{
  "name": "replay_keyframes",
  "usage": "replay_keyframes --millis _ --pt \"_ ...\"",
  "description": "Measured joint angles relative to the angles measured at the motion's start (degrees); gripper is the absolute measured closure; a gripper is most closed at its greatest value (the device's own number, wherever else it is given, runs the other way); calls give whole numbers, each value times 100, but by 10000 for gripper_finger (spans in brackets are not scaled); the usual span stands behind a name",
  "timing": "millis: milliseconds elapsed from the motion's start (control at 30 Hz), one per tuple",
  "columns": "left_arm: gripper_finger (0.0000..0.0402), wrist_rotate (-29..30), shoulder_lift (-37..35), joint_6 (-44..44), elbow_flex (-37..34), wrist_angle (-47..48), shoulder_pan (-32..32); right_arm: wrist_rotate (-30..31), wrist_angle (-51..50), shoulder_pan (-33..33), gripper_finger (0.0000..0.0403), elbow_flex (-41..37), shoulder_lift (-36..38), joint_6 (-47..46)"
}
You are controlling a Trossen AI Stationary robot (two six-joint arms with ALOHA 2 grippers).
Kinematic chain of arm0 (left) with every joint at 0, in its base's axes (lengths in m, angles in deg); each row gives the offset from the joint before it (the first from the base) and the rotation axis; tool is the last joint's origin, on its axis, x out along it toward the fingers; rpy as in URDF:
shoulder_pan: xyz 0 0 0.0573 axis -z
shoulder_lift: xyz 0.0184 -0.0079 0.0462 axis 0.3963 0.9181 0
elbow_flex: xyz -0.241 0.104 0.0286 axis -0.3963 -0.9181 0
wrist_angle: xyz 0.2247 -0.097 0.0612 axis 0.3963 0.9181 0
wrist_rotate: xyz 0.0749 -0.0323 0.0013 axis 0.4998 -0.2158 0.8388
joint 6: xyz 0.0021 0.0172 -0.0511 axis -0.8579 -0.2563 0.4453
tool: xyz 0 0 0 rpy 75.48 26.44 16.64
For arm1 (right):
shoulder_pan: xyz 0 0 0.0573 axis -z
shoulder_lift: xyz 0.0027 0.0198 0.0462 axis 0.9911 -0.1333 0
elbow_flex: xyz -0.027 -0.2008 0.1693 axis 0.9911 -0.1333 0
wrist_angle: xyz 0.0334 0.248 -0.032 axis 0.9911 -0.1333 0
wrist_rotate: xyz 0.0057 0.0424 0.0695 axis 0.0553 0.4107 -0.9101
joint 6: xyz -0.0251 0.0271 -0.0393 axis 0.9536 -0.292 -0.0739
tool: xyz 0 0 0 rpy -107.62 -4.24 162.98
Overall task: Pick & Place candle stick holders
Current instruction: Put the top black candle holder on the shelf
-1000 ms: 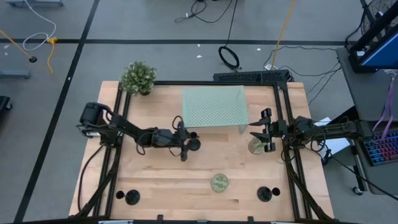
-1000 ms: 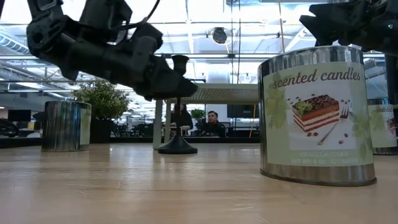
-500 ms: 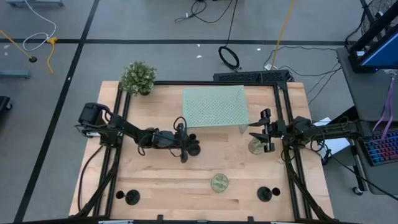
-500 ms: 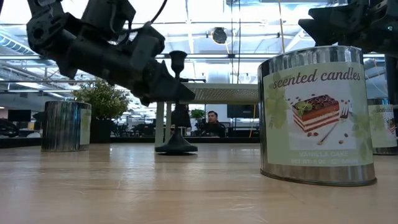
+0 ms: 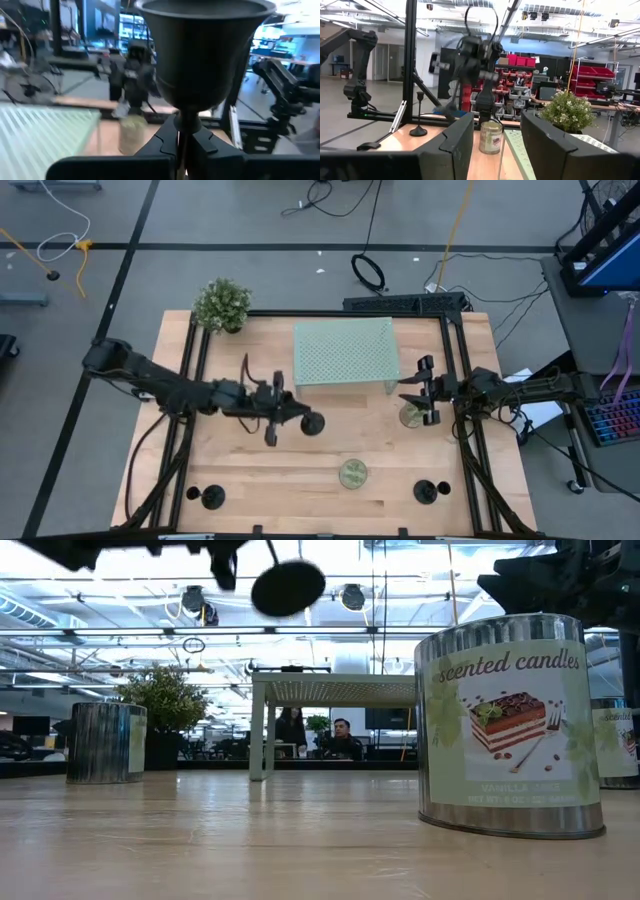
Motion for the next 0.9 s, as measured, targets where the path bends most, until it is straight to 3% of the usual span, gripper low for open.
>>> replay_keyframes --millis 200,300,600,900 --pt "391 9 -181 -864 1373 2518 -779 2 7 0 247 0 -62 -2" --pt "393 13 -181 -1188 1938 3091 -1378 2 8 1 248 0 -79 -2" --pt "394 -528 76 -744 2089 3101 -3249 1 -29 1 248 0 -126 -1" --pt "394 -1035 766 -378 2083 2870 -3984 2 -91 0 248 -1 -131 -2"
